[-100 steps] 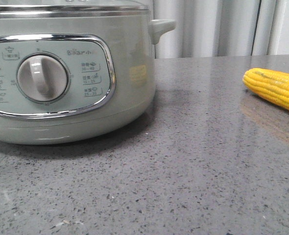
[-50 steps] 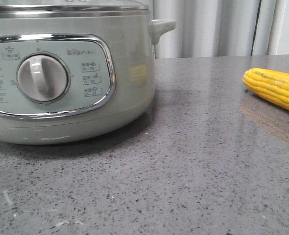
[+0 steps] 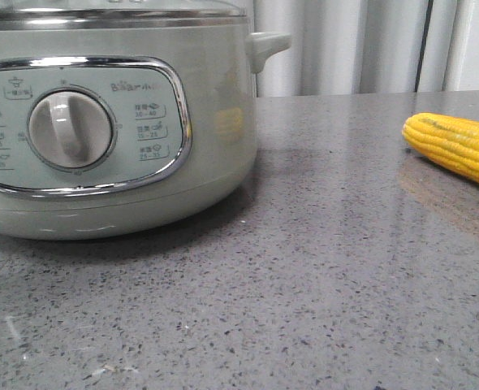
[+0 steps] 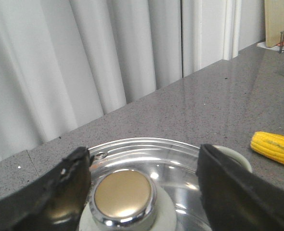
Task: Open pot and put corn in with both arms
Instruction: 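Move the left gripper over the glass lid and close on its gold knob, then lift the glass lid off the pot with the left gripper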
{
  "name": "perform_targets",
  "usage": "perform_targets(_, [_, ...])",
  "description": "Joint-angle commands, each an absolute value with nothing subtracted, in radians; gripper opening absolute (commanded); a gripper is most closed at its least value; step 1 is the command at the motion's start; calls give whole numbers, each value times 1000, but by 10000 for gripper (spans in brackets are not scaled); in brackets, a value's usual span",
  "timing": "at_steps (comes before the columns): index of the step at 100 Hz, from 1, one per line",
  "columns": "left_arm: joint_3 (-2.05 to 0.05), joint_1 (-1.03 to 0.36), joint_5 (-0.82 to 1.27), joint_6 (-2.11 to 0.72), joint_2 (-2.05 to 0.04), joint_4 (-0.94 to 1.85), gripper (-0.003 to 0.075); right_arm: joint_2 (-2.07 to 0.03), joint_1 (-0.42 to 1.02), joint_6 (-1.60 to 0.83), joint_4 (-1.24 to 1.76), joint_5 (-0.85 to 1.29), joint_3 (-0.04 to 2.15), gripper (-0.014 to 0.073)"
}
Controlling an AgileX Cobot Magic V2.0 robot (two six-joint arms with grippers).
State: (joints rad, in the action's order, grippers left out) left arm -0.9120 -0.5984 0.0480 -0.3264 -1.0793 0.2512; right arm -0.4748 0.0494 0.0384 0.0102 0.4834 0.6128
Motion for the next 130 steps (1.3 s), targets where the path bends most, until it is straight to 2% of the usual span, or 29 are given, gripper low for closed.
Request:
perform_targets(1, [-938, -606, -79, -323, -1088, 272, 454, -488, 43, 26, 0, 418, 646, 460])
perform_targets(20, [-938, -606, -72, -323, -1115, 265, 463, -488, 43, 26, 0, 429, 646, 460])
perform_targets(39, [-938, -602, -44, -323, -1115, 265, 579, -488, 43, 26, 0, 432, 646, 460])
perform_targets(53, [-922, -602, 78, -321, -1066, 306, 556, -488, 43, 26, 0, 432, 646, 460])
perform_targets(63, [-831, -602, -36, -315, -982, 320, 517, -488, 43, 26, 0, 434, 646, 460])
perform_targets(72, [-720, -602, -187, -315, -890, 323, 512, -488, 43, 26, 0, 440, 646, 460])
perform_targets(83, [-643, -602, -226, -315, -837, 315, 512, -488, 43, 26, 0, 436, 646, 460])
perform_targets(92, [-634, -602, -230, -315, -849, 315, 512, -492, 43, 26, 0, 432, 646, 460])
perform_targets(108, [-634, -602, -368, -315, -915, 308, 518, -494, 49, 26, 0, 432, 646, 460])
perform_targets(123, [-663, -602, -395, -315, -995, 310, 573, -494, 49, 26, 0, 432, 646, 460])
perform_targets(130, [-681, -602, -395, -315, -1027, 310, 575, -494, 49, 26, 0, 432, 646, 460])
